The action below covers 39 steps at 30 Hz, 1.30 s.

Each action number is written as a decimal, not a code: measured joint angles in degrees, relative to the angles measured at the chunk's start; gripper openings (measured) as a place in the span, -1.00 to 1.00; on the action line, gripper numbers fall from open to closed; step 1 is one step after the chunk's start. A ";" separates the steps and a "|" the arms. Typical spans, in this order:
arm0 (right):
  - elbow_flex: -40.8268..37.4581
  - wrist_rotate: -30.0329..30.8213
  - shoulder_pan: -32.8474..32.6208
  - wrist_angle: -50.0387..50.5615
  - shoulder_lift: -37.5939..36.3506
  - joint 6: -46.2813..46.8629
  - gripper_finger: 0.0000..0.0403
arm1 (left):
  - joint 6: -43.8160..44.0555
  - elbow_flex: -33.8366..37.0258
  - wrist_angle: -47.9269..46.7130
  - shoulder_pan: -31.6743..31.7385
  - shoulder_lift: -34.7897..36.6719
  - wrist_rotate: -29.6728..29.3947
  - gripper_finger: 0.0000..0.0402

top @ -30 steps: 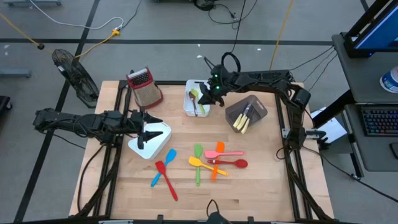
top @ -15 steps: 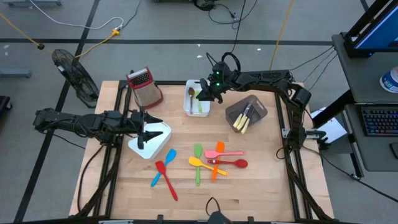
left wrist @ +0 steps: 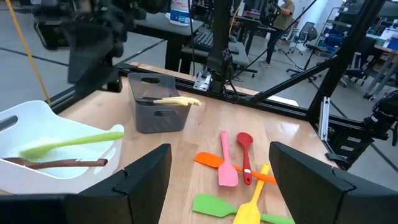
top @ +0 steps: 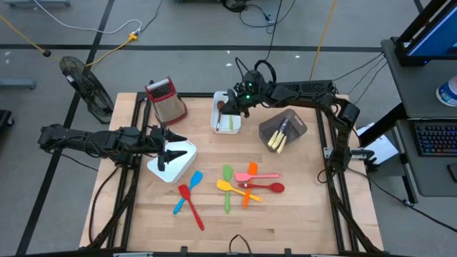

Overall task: Pick & Place Kitchen Items
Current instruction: Put the red serving spoon into the top white bin

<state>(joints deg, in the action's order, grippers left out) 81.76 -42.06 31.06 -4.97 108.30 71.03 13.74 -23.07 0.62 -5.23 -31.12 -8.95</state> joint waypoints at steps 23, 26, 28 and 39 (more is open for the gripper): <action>0.00 8.36 -23.47 14.16 -12.43 -16.87 -0.99 | 3.25 0.00 -0.02 0.00 0.01 0.07 0.36; 0.04 12.27 -26.74 19.35 -13.58 -17.72 -0.97 | 3.30 0.00 -0.01 0.00 0.00 0.08 0.36; 0.02 15.19 -28.84 23.12 -14.11 -18.66 -0.99 | 3.30 0.00 0.00 0.00 0.00 0.07 0.36; -0.06 24.36 -37.72 32.67 -15.70 -25.26 -1.00 | 3.28 0.00 0.83 0.00 -0.01 0.04 0.36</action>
<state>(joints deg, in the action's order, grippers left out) 81.70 -17.70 -6.67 27.70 92.60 45.77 17.02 -23.07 1.45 -5.23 -31.14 -8.91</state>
